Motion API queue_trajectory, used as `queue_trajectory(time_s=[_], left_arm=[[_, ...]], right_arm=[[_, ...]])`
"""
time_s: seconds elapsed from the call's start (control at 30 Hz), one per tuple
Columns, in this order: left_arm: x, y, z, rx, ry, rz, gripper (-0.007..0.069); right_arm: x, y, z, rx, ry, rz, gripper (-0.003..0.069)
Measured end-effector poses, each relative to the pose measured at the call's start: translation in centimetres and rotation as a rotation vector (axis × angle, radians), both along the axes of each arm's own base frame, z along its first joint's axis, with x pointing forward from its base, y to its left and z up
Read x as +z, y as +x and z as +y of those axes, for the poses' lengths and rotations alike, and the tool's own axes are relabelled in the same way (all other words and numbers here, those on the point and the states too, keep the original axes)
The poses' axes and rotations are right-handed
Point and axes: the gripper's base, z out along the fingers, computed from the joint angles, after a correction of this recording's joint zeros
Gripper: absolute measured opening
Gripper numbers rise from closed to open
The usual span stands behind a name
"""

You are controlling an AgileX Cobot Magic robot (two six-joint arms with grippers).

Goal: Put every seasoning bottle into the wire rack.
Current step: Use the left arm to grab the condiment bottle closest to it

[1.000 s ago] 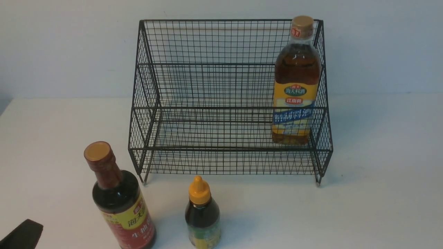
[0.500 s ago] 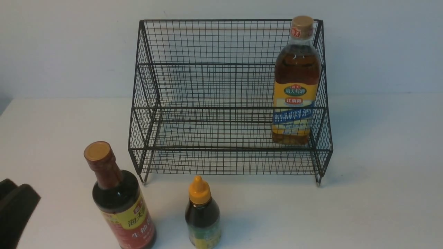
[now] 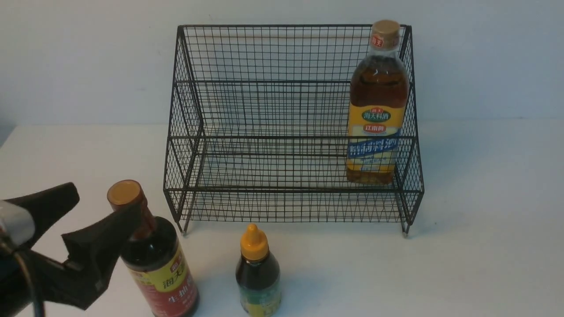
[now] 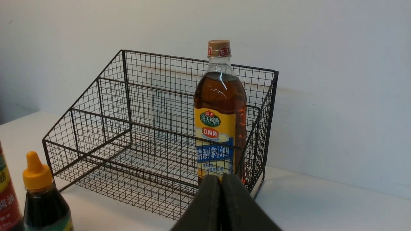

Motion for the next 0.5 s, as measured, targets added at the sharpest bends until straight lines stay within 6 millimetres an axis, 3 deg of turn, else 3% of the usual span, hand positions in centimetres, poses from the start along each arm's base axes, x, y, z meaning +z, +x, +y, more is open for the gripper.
queue_trajectory(time_s=[0.17,0.5], left_arm=[[-1.7,1.9,-0.2,-0.058,0.162,0.048,0.0666],[-3.9,3.6,-0.6,-0.115,0.160,0.178,0.0636]], right_arm=[[0.0,0.0,0.0,0.000,0.000,0.001,-0.0015],[-0.1,0.0,0.0,0.001,-0.003,0.008,-0.0015]])
